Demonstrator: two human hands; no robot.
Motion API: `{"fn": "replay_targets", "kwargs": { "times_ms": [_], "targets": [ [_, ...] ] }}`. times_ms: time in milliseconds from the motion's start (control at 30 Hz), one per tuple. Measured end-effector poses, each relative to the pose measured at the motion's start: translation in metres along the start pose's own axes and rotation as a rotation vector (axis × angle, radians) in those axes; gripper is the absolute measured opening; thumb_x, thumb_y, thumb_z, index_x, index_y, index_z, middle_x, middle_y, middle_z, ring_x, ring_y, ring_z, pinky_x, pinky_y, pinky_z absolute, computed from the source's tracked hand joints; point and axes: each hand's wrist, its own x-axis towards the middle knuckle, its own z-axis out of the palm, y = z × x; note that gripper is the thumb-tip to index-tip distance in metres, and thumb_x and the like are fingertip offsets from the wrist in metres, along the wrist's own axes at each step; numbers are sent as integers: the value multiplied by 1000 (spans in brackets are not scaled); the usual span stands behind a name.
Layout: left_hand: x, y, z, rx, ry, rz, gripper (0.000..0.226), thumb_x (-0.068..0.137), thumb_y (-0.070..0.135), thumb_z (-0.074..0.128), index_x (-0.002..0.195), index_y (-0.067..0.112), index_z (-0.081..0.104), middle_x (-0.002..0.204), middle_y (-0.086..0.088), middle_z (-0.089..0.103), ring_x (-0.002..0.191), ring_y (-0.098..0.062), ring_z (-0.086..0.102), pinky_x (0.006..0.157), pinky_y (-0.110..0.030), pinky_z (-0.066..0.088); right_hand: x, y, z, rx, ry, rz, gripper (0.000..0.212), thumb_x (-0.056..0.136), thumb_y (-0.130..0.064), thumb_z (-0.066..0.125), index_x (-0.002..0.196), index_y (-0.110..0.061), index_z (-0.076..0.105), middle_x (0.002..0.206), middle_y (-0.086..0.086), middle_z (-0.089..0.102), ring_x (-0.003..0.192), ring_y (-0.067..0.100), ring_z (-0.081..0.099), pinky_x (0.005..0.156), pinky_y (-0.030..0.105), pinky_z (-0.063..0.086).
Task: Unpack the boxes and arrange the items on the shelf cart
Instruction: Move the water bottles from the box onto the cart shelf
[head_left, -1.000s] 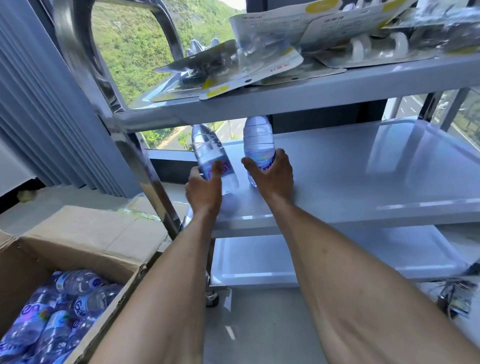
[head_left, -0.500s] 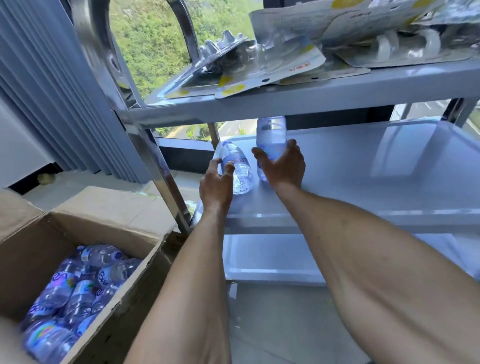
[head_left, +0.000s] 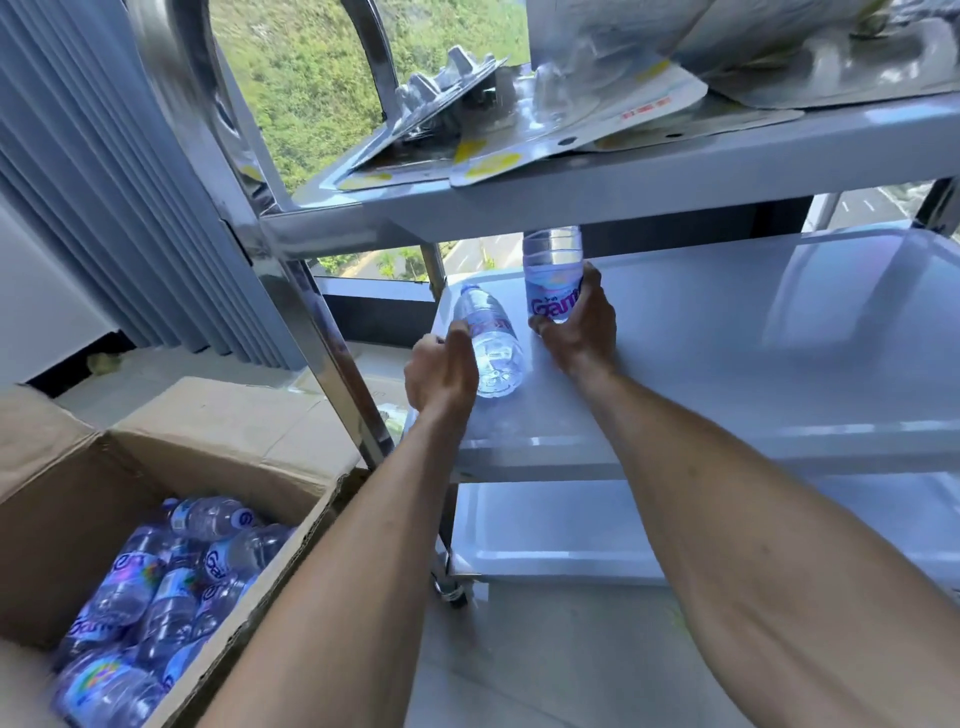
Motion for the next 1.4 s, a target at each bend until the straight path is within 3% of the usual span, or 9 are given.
{"fn": "replay_targets", "kwargs": {
  "times_ms": [100,267,400,533,667,867,1067,1267,1400],
  "targets": [
    [15,23,2,62,-141,-69,82,63,81,56,102,9,67,95,-9,67,87,-30,67,78,-37,56,0,-4,3,-13,6,11,82,73,-23,80,142,-10,37,132,12,56,120,33,53,96,34,42],
    [41,42,17,-15,-259,-94,63,43,51,82,86,8,62,95,-10,72,79,-25,72,72,-37,61,3,0,2,-51,34,64,72,73,-25,79,134,-5,45,129,16,55,121,32,49,96,33,36],
    [48,30,28,-255,-170,-100,67,58,51,76,103,2,67,103,-15,71,91,-31,69,85,-40,57,3,3,3,-26,31,74,71,73,-25,79,133,-6,45,130,13,56,120,32,52,96,34,40],
    [56,29,37,-512,12,18,31,85,30,71,84,-1,65,67,2,56,64,-15,50,62,-23,42,3,3,7,-38,41,75,69,74,-29,78,133,-8,46,129,11,57,119,30,54,95,34,43],
    [55,27,43,-697,-51,121,24,92,9,62,116,6,60,98,-7,64,87,-18,60,85,-33,51,5,3,6,-38,38,76,68,75,-29,78,132,-9,48,127,11,58,117,29,54,94,34,42],
    [48,18,59,-293,-45,313,57,93,27,64,145,21,43,130,-10,62,116,-25,61,101,-37,46,7,2,8,-64,29,74,66,76,-28,78,131,-9,48,128,10,59,118,29,55,95,33,42],
    [38,12,59,-113,-50,330,53,75,21,72,124,15,52,111,-3,66,95,-21,61,71,-17,35,3,0,12,-99,53,65,66,75,-29,79,130,-8,48,127,10,59,118,29,55,91,31,41],
    [39,13,59,10,36,368,56,78,19,72,131,13,55,121,-13,58,111,-29,57,90,-29,42,8,-6,18,-179,73,141,64,79,-30,75,130,-9,42,125,10,59,116,30,57,87,35,45],
    [40,9,58,-19,48,346,43,80,16,71,119,9,56,115,-9,66,107,-29,60,83,-27,41,29,-20,27,-233,19,212,57,86,-24,66,133,-11,37,127,9,57,118,28,57,91,36,46]
  ]
}}
